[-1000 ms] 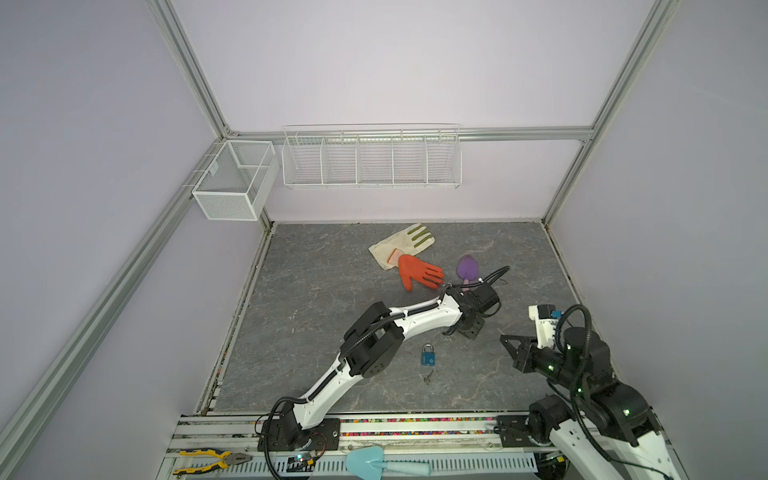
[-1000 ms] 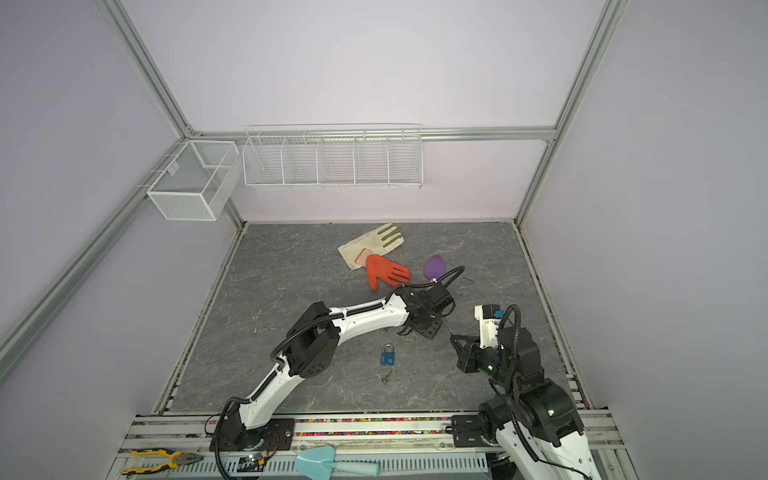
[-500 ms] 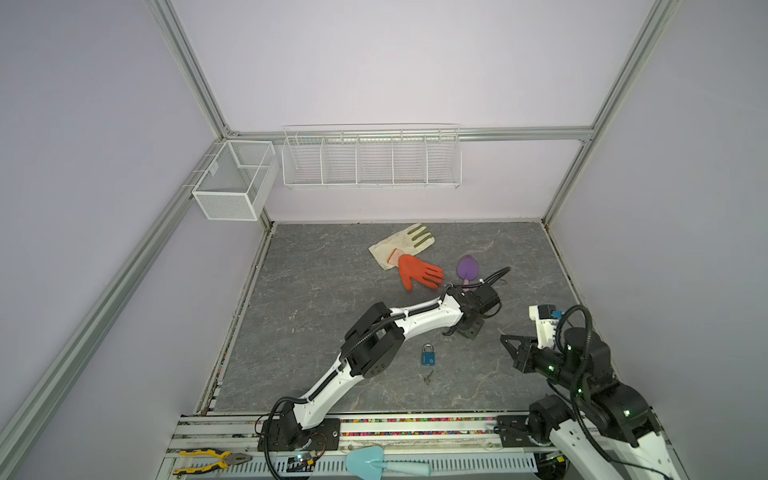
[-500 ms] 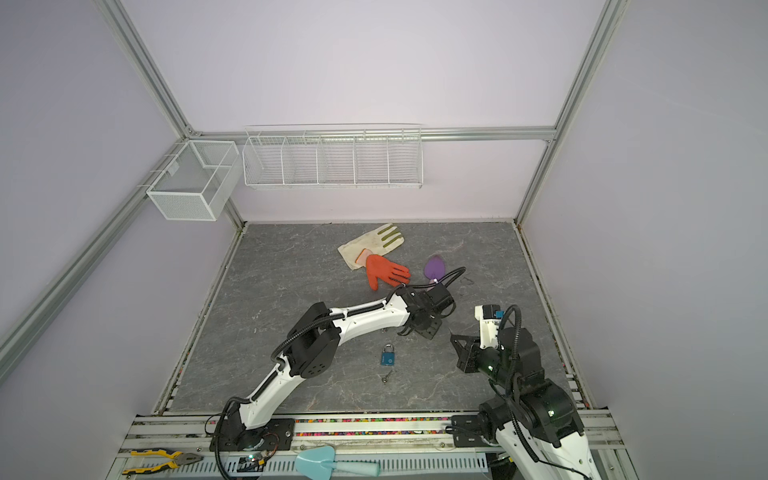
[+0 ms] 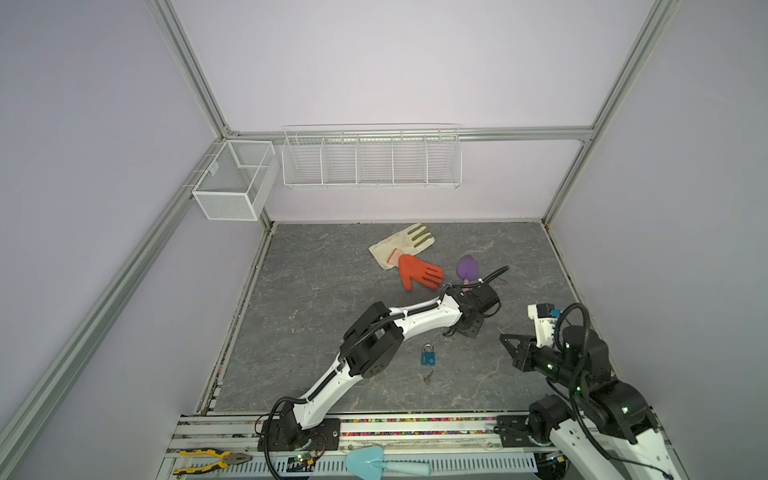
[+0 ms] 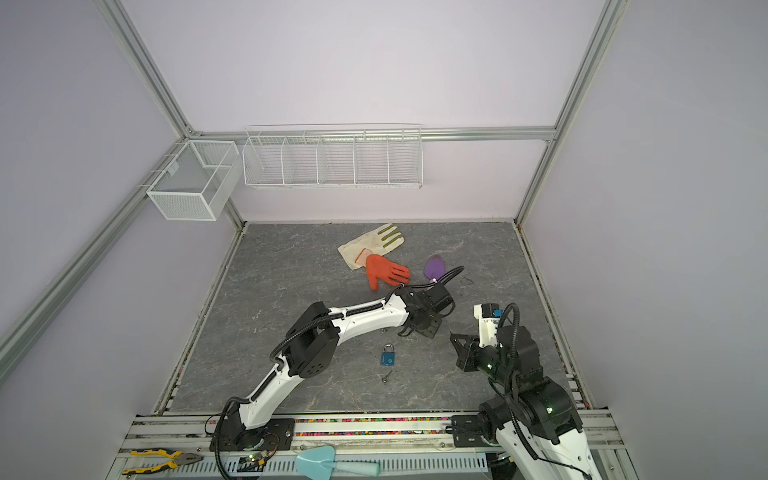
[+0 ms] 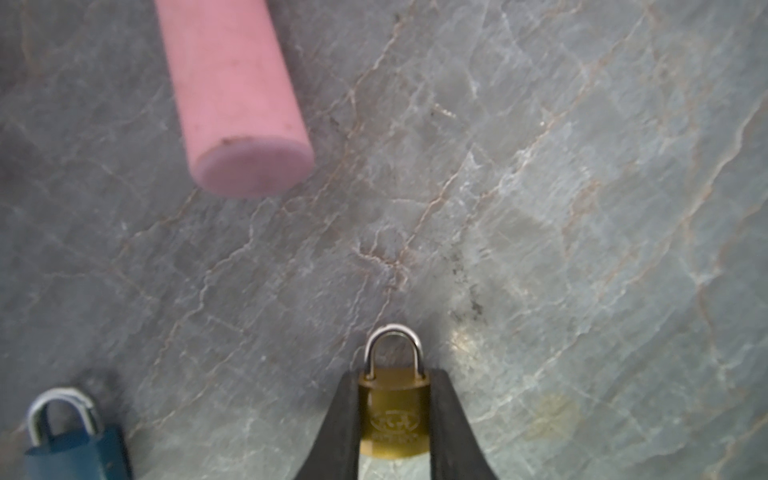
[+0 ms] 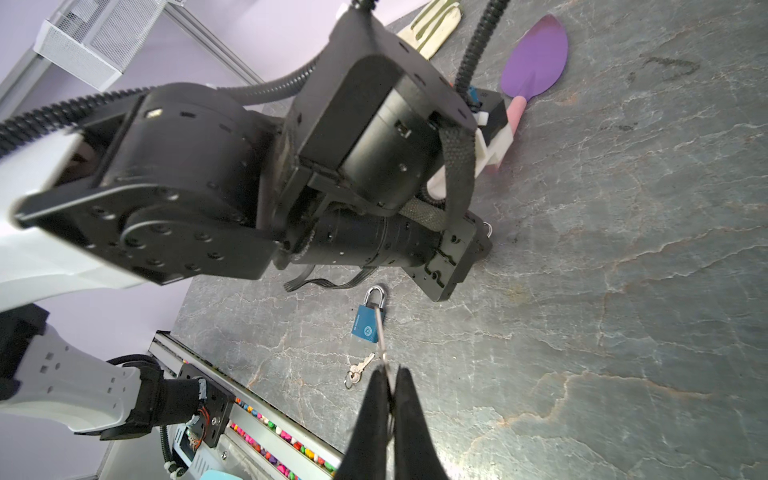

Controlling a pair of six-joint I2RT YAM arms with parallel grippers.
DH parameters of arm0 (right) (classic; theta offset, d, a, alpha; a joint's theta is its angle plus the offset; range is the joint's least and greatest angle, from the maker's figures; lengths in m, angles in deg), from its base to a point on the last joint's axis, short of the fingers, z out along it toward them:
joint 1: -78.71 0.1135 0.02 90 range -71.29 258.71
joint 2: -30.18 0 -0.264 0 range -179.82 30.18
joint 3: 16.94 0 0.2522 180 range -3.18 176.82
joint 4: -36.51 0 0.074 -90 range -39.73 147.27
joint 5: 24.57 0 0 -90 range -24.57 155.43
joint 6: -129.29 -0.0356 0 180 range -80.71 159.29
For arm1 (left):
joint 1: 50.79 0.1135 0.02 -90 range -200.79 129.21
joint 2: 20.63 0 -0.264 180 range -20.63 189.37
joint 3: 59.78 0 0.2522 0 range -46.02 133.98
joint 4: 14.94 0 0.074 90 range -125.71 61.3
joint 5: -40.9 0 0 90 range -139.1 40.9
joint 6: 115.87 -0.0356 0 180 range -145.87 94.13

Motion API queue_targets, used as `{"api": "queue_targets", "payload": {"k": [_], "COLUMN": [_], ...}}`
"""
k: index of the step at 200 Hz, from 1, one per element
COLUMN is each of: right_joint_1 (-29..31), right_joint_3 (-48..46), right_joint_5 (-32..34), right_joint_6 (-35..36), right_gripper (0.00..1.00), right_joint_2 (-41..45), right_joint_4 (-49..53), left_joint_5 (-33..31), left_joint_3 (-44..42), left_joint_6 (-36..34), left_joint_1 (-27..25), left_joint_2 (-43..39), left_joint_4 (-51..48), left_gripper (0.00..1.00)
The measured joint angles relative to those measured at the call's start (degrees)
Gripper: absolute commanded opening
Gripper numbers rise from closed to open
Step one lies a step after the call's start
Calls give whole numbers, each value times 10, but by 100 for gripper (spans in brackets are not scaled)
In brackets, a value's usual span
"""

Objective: Unlock with the key
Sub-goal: 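Lift the gold padlock with the left gripper while the right gripper brings the key, then insert the key tip into the padlock keyhole with the right gripper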

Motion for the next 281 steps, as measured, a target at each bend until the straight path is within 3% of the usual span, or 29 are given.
{"api": "queue_targets", "payload": {"k": [42, 83, 116, 203, 281], "right_joint_1": [0, 12, 74, 289, 311], "right_joint_3": [4, 4, 4, 19, 69], "right_joint_5": [-5, -7, 25, 214, 252], "right_joint_6": [16, 23, 23, 19, 8], "right_gripper": [6, 7, 7, 7, 7], "right_joint_2": [-26, -65, -116, -267, -377], "right_joint_4": [-26, -94, -164, -336, -432], "left_joint_5": [-6, -10, -26, -106, -141], "left_joint_3": [-73, -218, -322, -459, -503], "left_joint_6": [68, 164, 240, 410, 433], "left_joint_1": [18, 53, 65, 62, 58], "left_joint_2": [-97, -301, -422, -554, -584], "left_joint_4": [35, 150, 253, 341, 349], "left_gripper": [0, 0, 0, 0, 0]}}
